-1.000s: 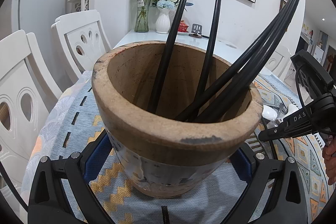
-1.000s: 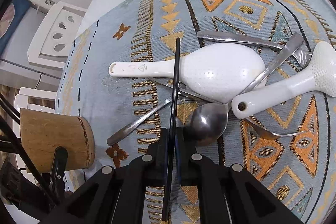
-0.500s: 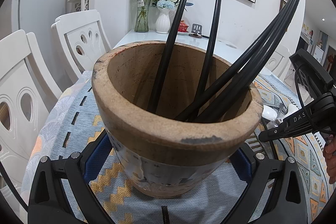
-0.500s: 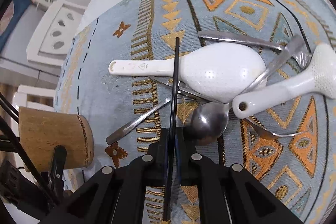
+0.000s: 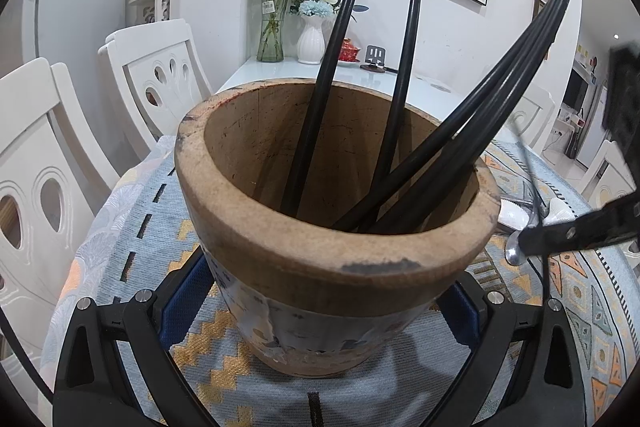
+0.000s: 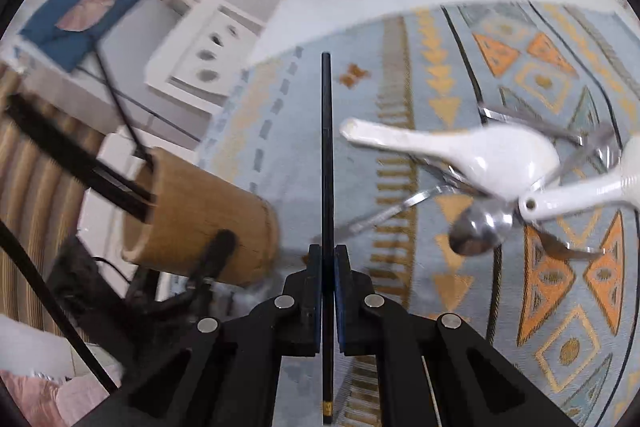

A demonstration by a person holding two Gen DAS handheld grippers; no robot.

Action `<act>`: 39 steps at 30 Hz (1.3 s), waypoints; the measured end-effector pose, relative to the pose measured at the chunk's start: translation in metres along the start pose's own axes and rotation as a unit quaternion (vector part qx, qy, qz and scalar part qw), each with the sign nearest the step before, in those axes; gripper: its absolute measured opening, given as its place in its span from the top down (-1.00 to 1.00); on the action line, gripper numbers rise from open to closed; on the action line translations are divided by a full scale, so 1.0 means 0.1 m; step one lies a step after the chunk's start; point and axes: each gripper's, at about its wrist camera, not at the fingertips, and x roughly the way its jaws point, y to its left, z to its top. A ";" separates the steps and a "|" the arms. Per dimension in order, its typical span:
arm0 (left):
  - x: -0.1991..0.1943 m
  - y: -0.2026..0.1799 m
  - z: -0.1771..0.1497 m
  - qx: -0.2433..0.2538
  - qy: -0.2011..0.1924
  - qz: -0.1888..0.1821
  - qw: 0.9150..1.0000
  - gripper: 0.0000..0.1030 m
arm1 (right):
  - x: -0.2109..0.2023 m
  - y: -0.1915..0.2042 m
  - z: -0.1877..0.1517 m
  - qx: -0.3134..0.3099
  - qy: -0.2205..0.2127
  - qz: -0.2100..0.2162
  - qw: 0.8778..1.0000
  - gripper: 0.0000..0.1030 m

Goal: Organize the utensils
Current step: 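Lift the chopstick and carry it toward the holder with the right tool, then lower the chopstick into the holder and open the right tool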

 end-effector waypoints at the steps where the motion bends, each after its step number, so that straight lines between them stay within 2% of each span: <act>1: 0.00 0.00 0.00 0.001 0.000 0.001 1.000 -0.95 | -0.02 0.04 0.01 -0.007 -0.004 -0.002 1.000 0.91; 16: -0.07 -0.06 -0.03 0.013 -0.004 0.012 1.000 -0.95 | -0.34 0.40 0.11 -0.055 -0.049 0.023 0.997 0.91; 20: -0.11 -0.08 -0.04 0.018 -0.011 0.018 1.000 -0.94 | -0.52 0.59 0.21 -0.094 -0.071 0.009 0.993 0.91; 25: -0.12 -0.08 -0.04 0.017 -0.013 0.017 1.000 -0.94 | -0.83 0.79 0.42 -0.113 -0.111 0.007 0.987 0.91; 32: -0.13 -0.07 -0.03 0.016 -0.016 0.015 1.000 -0.94 | -1.31 1.20 0.68 -0.149 -0.178 0.009 0.973 0.91; 35: -0.12 -0.06 -0.02 0.016 -0.015 0.015 1.000 -0.94 | -1.52 1.42 0.72 -0.171 -0.210 0.007 0.963 0.91; 39: -0.12 -0.05 -0.02 0.017 -0.015 0.016 1.000 -0.94 | -1.78 1.66 0.73 -0.187 -0.259 0.030 0.947 0.91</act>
